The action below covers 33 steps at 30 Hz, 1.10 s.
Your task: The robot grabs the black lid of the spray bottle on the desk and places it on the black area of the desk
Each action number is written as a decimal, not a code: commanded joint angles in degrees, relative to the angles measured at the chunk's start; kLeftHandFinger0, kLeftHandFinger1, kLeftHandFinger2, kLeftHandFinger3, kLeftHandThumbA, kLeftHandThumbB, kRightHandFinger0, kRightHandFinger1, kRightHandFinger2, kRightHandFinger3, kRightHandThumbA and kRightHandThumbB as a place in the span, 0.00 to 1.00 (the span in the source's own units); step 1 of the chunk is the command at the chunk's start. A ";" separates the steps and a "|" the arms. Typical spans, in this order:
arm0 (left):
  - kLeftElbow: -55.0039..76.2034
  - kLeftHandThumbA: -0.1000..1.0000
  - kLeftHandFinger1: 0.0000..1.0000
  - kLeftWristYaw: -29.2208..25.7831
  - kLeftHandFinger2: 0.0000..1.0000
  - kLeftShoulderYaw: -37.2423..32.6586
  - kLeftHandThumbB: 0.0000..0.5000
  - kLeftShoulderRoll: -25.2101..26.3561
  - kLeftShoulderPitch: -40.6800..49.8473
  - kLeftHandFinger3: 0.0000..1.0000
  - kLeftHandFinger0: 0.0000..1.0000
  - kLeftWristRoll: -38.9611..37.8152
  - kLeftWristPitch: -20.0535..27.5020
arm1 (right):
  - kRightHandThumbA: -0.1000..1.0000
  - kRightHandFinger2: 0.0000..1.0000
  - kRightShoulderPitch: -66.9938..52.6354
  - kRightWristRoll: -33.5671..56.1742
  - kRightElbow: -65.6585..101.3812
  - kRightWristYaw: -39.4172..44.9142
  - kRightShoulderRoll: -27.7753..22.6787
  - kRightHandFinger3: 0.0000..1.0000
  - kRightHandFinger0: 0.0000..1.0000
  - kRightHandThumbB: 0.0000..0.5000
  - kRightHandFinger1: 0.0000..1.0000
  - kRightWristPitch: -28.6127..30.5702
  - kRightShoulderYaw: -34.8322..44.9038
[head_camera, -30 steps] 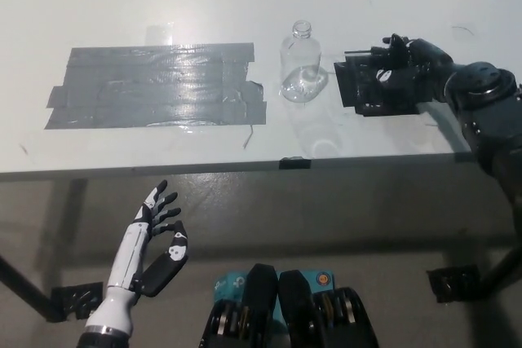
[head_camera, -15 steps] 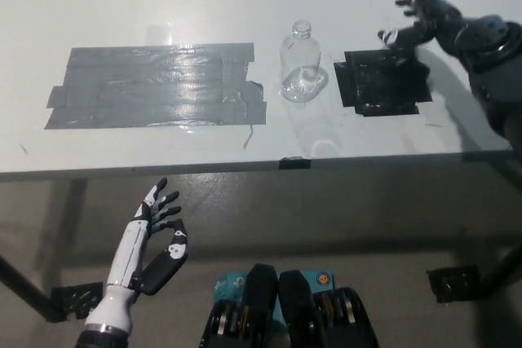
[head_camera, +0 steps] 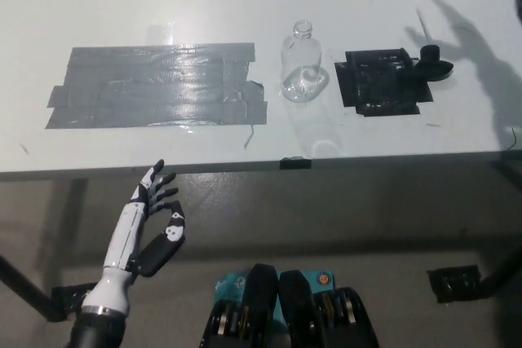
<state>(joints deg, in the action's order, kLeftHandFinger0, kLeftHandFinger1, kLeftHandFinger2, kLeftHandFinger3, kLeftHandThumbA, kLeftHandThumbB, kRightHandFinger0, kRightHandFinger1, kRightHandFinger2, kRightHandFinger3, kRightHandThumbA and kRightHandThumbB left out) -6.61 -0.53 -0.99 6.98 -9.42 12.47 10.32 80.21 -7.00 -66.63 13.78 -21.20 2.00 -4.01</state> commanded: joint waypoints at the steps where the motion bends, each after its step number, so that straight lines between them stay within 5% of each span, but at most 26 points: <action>1: -0.17 0.55 0.95 -0.27 1.00 0.63 0.14 0.94 -4.60 1.00 0.92 -0.94 0.97 | 0.69 1.00 -4.94 5.10 27.98 5.82 -2.56 1.00 1.00 1.00 1.00 -2.48 2.20; 4: -1.29 0.76 1.00 0.05 1.00 0.30 0.20 1.00 -7.13 1.00 1.00 -0.70 0.80 | 0.68 1.00 -14.63 6.42 50.63 6.56 -3.51 1.00 1.00 0.99 1.00 -6.43 2.27; 6: -1.78 0.81 1.00 0.09 1.00 0.18 0.21 0.95 -8.20 1.00 1.00 -0.62 0.81 | 0.63 1.00 -20.11 9.71 60.03 6.47 -2.76 1.00 1.00 1.00 1.00 -7.85 3.62; 16: -2.00 0.80 1.00 0.54 1.00 0.08 0.18 1.03 -7.08 1.00 1.00 -1.09 1.46 | 0.67 1.00 -45.59 11.30 92.46 3.27 0.22 1.00 1.00 1.00 1.00 -10.32 2.38; 25: -1.05 0.77 1.00 0.70 1.00 -0.07 0.19 1.08 -1.13 1.00 1.00 -1.04 1.85 | 0.68 1.00 -64.14 10.36 91.61 0.62 7.54 1.00 1.00 1.00 1.00 -3.98 -0.71; 26: -0.94 0.76 1.00 0.79 1.00 -0.15 0.18 1.15 -0.36 1.00 1.00 -1.03 1.99 | 0.62 1.00 -65.22 10.19 91.35 0.55 8.02 1.00 1.00 0.91 1.00 -3.69 -0.86; 33: 0.96 0.69 1.00 1.34 1.00 -1.20 0.15 0.80 7.34 1.00 1.00 -1.02 2.58 | 0.70 1.00 -76.21 6.32 75.33 -1.96 13.77 1.00 1.00 0.80 1.00 4.21 -0.47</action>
<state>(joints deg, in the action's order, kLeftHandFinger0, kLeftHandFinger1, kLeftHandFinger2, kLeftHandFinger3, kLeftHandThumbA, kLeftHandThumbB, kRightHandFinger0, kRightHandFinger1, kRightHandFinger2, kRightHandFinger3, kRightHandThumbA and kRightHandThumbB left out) -9.09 -0.19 -1.32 6.94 -7.08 12.42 9.84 11.08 -3.83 2.81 14.87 -10.74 -1.14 -4.77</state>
